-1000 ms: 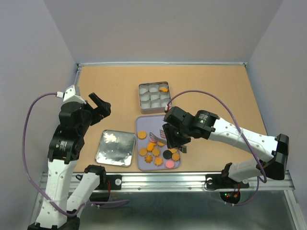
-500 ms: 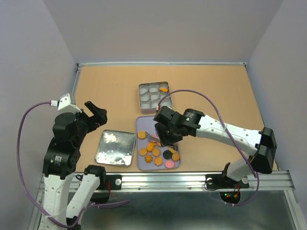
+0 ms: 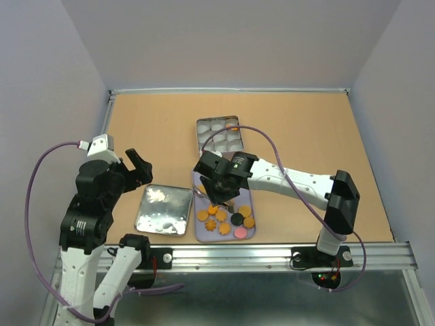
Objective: Pack the cookies
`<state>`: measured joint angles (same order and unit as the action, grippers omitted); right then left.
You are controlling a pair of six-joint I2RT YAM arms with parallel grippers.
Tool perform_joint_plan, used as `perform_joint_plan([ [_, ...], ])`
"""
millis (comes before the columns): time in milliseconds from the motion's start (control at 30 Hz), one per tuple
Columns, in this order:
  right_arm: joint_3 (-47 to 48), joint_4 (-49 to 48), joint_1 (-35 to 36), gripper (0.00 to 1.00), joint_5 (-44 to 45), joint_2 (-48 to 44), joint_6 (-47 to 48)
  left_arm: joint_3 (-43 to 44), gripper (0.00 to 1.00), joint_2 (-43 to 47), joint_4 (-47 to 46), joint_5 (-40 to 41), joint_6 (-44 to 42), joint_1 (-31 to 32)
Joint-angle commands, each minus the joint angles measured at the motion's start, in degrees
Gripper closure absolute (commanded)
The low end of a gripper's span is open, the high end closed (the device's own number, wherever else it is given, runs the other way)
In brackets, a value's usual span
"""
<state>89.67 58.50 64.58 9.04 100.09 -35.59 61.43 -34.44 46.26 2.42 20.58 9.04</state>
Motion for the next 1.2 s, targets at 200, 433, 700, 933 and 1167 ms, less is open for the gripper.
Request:
perform_joint_plan([
  [200,9.64,4.33,2.13,0.48,2.83,6.16,-0.09,0.09,0.01,2.79,-1.17,-2.15,-3.53,0.45],
  [433,7.02,5.40,2.66,0.48,2.65,4.41,-1.58,-0.34,0.01,4.29,-0.91,-2.15,-3.62,0.72],
  [700,5.78,6.01,3.80,0.48,0.81,1.68,-3.25,-0.78,0.01,5.08,-1.17,-2.15,-3.35,0.72],
  [933,3.50,6.01,5.91,0.48,1.16,1.51,-5.45,-0.87,0.01,5.34,-1.26,-2.15,-3.26,0.72],
  [1167,4.46,6.19,5.91,0.48,4.32,3.09,-7.21,-0.96,0.01,6.40,-0.91,-2.15,-3.18,0.72],
])
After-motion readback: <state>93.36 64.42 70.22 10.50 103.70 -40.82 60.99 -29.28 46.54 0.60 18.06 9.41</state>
